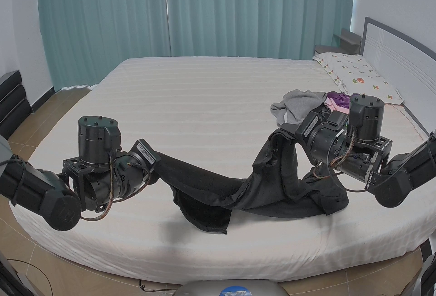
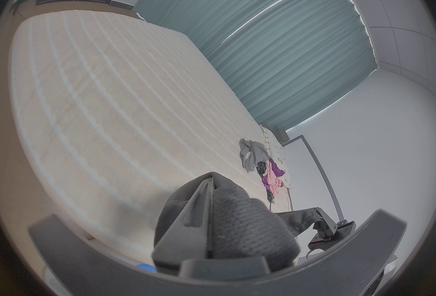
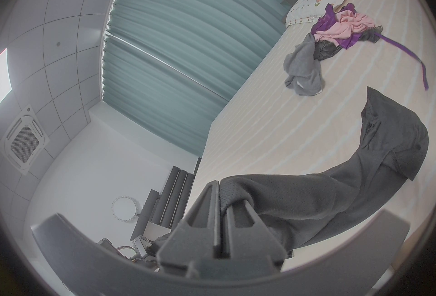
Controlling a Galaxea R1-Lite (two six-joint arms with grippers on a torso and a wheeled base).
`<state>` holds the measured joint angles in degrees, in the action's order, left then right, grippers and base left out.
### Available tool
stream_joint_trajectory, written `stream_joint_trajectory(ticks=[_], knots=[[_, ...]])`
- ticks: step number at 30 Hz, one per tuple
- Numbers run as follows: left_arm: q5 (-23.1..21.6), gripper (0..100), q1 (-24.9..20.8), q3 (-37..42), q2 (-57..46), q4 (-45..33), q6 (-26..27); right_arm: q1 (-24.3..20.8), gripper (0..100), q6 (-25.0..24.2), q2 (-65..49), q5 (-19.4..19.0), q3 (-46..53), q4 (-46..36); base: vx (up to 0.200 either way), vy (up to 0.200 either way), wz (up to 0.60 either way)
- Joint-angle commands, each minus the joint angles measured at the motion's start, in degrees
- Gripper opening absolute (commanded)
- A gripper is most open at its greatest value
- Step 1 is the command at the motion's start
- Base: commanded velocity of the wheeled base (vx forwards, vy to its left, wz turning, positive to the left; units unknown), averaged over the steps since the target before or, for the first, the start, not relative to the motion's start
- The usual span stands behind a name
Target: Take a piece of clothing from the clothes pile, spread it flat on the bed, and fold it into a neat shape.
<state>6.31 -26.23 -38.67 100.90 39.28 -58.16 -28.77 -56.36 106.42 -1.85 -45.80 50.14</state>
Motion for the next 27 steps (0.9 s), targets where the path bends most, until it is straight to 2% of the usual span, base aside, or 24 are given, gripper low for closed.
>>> stream_joint_trajectory(ticks=[1,6,11,14,27], knots=[[0.01,0,0.31,-0.09,-0.09,0.01,-0.02,-0.06,0,0.02,-0.16,0.01,0.01,-0.04,0.000,0.200,0.00],[0.01,0,0.39,-0.53,0.08,0.01,-0.11,-0.06,0,0.19,-0.16,0.01,-0.08,0.05,0.000,0.200,0.00],[-0.16,0,1.01,-0.97,-0.09,-0.08,-0.20,1.61,0,4.77,-0.25,0.10,-0.17,-0.04,0.000,0.200,0.00],[-0.07,0,0.75,-0.97,-0.09,-0.08,-0.02,1.70,0,5.12,-0.87,0.10,0.10,-0.39,0.000,0.200,0.00],[-0.07,0,-0.40,0.88,-0.27,-0.69,-0.02,2.31,0,5.12,-8.51,1.24,8.80,-0.31,-0.015,0.000,0.00]])
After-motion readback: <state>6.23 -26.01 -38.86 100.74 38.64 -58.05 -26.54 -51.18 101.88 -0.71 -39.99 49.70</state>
